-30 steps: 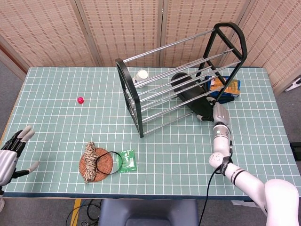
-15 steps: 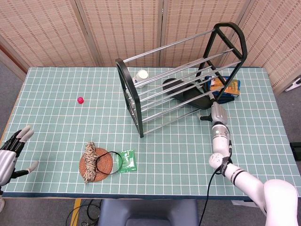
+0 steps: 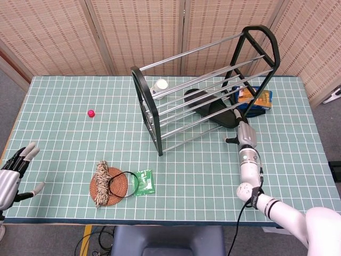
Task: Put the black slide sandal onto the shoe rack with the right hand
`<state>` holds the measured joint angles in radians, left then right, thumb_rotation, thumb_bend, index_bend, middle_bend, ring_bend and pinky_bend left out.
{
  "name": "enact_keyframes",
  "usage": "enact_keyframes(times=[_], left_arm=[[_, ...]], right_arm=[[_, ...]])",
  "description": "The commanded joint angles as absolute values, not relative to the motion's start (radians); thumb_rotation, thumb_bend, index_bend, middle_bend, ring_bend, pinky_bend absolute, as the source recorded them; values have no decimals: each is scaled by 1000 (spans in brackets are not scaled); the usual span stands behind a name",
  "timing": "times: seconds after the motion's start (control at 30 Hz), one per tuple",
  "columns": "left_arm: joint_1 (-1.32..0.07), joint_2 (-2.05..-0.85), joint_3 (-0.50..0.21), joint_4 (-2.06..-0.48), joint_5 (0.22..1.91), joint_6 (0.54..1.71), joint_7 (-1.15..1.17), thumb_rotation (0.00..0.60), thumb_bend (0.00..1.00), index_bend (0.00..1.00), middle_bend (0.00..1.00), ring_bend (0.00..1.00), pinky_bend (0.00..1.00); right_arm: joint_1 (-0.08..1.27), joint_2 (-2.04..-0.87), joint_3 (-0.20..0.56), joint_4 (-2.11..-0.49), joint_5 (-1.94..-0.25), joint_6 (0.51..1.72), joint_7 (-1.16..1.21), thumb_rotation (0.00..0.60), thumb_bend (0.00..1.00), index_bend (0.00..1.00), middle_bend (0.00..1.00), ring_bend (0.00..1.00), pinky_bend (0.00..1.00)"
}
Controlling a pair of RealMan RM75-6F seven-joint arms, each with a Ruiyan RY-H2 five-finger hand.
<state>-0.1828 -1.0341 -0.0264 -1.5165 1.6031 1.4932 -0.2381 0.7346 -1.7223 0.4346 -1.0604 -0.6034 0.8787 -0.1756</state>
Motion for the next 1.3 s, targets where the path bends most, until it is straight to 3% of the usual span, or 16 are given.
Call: enact_keyframes(times=[0.03, 0.2, 0.43, 0.77, 1.3], left_arm=[[-183, -1036, -27, -1515, 1602, 1492, -232, 600, 262, 0, 22, 0, 174], [-188, -1042, -29, -1518, 1595, 1479, -215, 600, 262, 0, 22, 0, 174], [-191, -1046, -29, -1524, 1593, 1471, -195, 600, 262, 0, 22, 0, 174], [-190, -1043, -32, -1523, 1587, 1472, -203, 600, 262, 0, 22, 0, 174], [-191, -1042, -31, -1522, 1592, 1471, -209, 600, 262, 0, 22, 0, 174]], right_arm=[[695, -1687, 415, -1139, -614, 932, -195, 600, 229, 0, 0, 37, 220], [649, -1634, 398, -1255, -633, 1005, -216, 600, 230, 0, 0, 37, 220], [629, -1599, 391, -1290, -634, 994, -212, 600, 230, 0, 0, 37, 220], [653, -1567, 402, -1216, -613, 835, -157, 600, 230, 0, 0, 37, 220], [693, -1578, 397, -1102, -612, 687, -71, 600, 230, 0, 0, 36, 220]])
